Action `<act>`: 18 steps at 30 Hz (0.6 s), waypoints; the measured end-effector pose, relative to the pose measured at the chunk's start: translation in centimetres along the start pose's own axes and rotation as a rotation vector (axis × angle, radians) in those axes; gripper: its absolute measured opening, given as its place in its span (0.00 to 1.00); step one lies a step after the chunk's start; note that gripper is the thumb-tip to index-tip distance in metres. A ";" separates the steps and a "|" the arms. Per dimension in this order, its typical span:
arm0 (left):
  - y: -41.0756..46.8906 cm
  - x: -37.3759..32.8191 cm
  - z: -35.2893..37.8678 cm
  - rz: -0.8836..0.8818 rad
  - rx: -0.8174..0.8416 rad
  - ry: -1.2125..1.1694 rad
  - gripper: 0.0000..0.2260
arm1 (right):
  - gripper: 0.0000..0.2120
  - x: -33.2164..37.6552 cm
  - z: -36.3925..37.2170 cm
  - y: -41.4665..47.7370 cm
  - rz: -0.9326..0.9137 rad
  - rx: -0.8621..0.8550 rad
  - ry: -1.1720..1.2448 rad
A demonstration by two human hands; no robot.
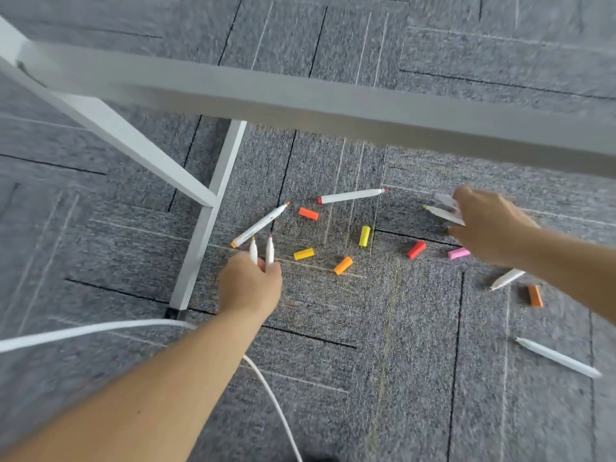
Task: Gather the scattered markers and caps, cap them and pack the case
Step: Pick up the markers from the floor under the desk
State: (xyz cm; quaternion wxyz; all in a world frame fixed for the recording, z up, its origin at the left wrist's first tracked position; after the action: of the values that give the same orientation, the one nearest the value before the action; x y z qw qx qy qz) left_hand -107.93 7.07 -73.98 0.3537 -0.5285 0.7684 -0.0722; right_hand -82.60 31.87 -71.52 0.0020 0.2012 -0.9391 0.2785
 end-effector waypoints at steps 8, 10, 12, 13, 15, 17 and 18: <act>0.8 -3.8 -1.1 0.322 0.012 -0.105 0.09 | 0.07 1.8 -0.6 0.0 -0.090 -0.101 0.100; 1.7 -4.6 -1.3 0.401 0.053 -0.124 0.07 | 0.07 3.9 -0.6 -0.4 -0.094 -0.089 0.200; 2.3 -5.4 -1.9 0.538 0.013 -0.008 0.05 | 0.11 6.2 -0.7 -0.6 -0.077 -0.057 0.368; 2.6 -5.7 -2.4 0.588 -0.017 0.058 0.05 | 0.13 7.3 -0.7 -0.8 -0.064 -0.057 0.447; 3.6 -5.8 -3.5 0.611 -0.079 0.149 0.04 | 0.14 9.2 -0.2 -0.9 0.032 -0.050 0.679; 4.9 -5.3 -4.2 0.550 -0.075 0.228 0.06 | 0.11 10.7 0.8 -0.9 0.108 -0.034 0.856; 5.4 -5.1 -4.2 0.511 -0.047 0.293 0.10 | 0.11 11.3 1.2 -0.7 0.121 -0.036 0.857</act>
State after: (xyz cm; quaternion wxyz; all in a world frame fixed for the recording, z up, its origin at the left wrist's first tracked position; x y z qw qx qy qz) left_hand -113.66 12.64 -71.07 0.2335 -0.3101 0.9208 -0.0384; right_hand -92.61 26.47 -70.84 0.3788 0.0119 -0.8683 0.3200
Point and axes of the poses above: each hand's wrist, its own y-axis towards the middle knuckle, its own z-axis out of the palm, x = y × z, the point moved 3 cm from there along y, towards the middle knuckle, and after that the axes turned 2 degrees about z, right-handed, at the moved point
